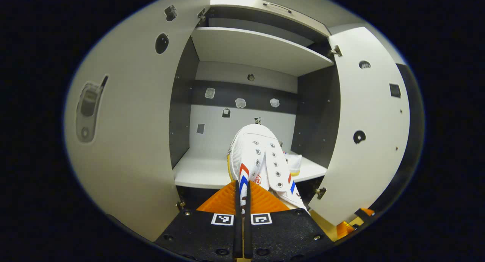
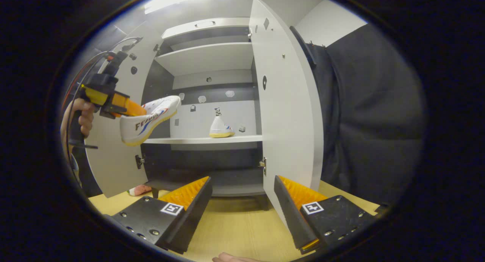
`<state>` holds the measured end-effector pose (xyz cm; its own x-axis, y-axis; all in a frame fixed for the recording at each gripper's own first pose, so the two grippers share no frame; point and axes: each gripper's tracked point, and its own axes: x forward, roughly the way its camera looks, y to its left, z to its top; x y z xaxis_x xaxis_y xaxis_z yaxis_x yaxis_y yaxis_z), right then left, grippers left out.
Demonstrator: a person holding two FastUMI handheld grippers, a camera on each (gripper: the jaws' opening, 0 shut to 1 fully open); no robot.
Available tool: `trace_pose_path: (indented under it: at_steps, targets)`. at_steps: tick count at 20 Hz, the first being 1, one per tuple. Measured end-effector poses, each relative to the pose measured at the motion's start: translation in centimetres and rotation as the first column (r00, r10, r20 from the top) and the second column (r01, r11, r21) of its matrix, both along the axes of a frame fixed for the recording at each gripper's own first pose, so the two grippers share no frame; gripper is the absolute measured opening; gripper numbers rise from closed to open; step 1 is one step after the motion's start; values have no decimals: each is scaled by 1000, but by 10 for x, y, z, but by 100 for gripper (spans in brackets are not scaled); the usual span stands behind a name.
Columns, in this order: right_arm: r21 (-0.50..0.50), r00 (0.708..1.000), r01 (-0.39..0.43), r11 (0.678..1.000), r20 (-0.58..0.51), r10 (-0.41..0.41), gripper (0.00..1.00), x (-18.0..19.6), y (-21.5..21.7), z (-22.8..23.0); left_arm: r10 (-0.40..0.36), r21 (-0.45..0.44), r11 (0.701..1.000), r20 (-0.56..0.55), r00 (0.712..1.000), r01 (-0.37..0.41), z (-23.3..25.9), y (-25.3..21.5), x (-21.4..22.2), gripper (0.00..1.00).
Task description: Grab one shoe with the right hand and put it into the shoe cabinet, grab the other shoe with the left hand and put it into the shoe cabinet; then close the right door with the right hand and the left door with the left hand.
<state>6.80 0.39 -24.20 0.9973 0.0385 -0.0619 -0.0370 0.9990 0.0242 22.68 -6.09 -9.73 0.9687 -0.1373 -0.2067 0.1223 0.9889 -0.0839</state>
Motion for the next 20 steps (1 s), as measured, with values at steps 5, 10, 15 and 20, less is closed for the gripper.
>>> trace_pose_path:
  at_steps: [5,10,15,20]
  targets:
    - [21,1000,-9,1000,3,9,98,-6,-6,-1,37,-40,999,36,999,-35,35,-8,59,2]
    - [29,1000,-29,999,6,29,98,-12,-5,1,108,-17,994,16,994,-108,38,8,117,2]
    - [52,999,-52,997,-7,52,98,-17,-2,-2,170,12,985,-129,977,-170,-22,28,167,2]
    - [32,999,-50,998,-16,51,98,-23,2,-2,155,1,987,-243,957,-160,-70,31,179,2]
